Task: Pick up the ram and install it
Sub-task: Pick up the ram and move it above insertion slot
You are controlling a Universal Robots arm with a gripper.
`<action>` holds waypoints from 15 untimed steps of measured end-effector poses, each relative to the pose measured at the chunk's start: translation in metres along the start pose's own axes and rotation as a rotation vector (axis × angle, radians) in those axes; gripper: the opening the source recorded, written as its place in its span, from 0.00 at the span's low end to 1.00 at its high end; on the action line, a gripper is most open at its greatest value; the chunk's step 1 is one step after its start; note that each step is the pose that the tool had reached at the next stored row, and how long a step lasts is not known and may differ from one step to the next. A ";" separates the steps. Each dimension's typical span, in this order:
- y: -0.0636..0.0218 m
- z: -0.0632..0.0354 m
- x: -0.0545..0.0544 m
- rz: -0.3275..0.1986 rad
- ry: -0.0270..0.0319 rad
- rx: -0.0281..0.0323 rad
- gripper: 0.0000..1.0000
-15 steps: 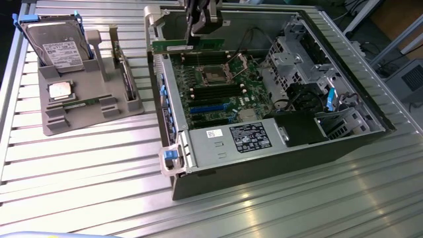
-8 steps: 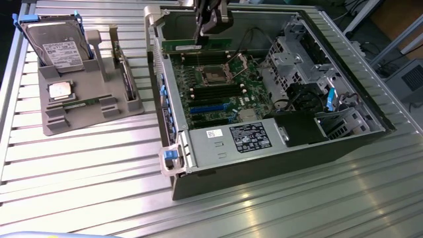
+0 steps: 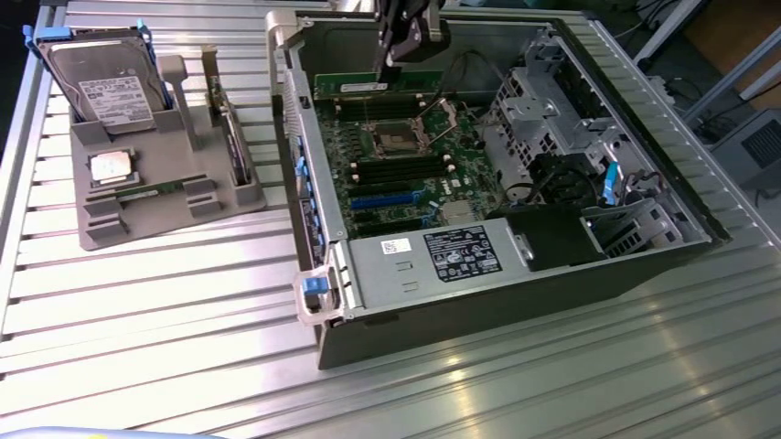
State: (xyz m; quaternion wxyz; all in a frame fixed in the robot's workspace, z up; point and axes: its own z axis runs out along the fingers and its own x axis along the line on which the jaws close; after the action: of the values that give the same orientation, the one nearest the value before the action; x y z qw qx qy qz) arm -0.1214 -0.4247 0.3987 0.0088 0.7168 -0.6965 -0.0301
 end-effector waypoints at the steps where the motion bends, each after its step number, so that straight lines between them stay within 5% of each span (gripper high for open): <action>1: -0.0017 -0.0001 0.000 0.000 0.0000 0.0000 0.13; 15: -0.0275 -0.0015 0.001 0.000 0.0000 0.0000 0.13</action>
State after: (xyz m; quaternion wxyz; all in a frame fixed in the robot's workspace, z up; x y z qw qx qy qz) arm -0.0938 -0.4247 0.3987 0.0088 0.7168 -0.6965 -0.0301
